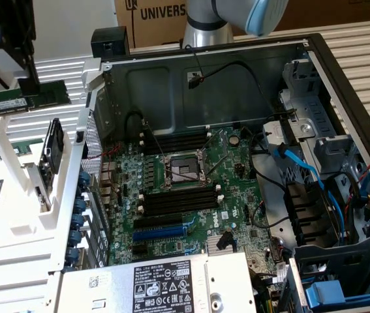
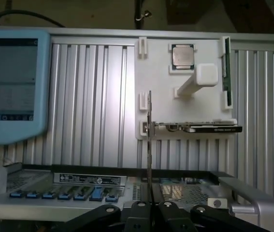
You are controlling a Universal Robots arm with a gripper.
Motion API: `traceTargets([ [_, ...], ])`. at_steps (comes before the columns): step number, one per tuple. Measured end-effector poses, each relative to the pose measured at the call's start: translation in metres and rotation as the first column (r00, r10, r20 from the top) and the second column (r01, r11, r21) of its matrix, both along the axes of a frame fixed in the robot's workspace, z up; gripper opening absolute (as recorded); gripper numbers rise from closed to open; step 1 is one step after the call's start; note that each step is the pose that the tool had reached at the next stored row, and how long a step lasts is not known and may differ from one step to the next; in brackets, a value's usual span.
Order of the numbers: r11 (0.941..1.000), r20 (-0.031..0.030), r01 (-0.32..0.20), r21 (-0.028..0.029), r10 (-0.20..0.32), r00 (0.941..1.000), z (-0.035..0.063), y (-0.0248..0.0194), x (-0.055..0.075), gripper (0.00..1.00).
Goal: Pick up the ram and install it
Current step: 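Pick up the ram and move it above insertion slot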
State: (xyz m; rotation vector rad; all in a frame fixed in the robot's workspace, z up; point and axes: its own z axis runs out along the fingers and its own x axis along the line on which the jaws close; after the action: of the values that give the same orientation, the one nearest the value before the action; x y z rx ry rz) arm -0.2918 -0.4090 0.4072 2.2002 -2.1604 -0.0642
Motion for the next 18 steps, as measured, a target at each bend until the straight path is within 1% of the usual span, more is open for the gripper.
traceTargets([
  [3,1.0,0.0001,0.0,-0.0024,0.0,1.0,0.0016,0.0,0.014,0.12],
  [5,1.0,0.0,0.0,-0.0043,0.0,1.0,0.0031,0.0,0.035,0.12],
  [6,1.0,0.0,0.0,-0.0062,0.0,1.0,0.0032,0.0,0.048,0.12],
  [7,1.0,0.0,0.0,-0.0085,0.0,1.0,0.0032,0.0,0.057,0.12],
  [12,0.9999,0.0001,0.0,-0.0146,0.0,1.0,0.0032,0.0,0.08,0.12],
  [18,0.9997,0.0,0.0,-0.0242,0.0,1.0,0.0032,0.0,0.107,0.12],
])
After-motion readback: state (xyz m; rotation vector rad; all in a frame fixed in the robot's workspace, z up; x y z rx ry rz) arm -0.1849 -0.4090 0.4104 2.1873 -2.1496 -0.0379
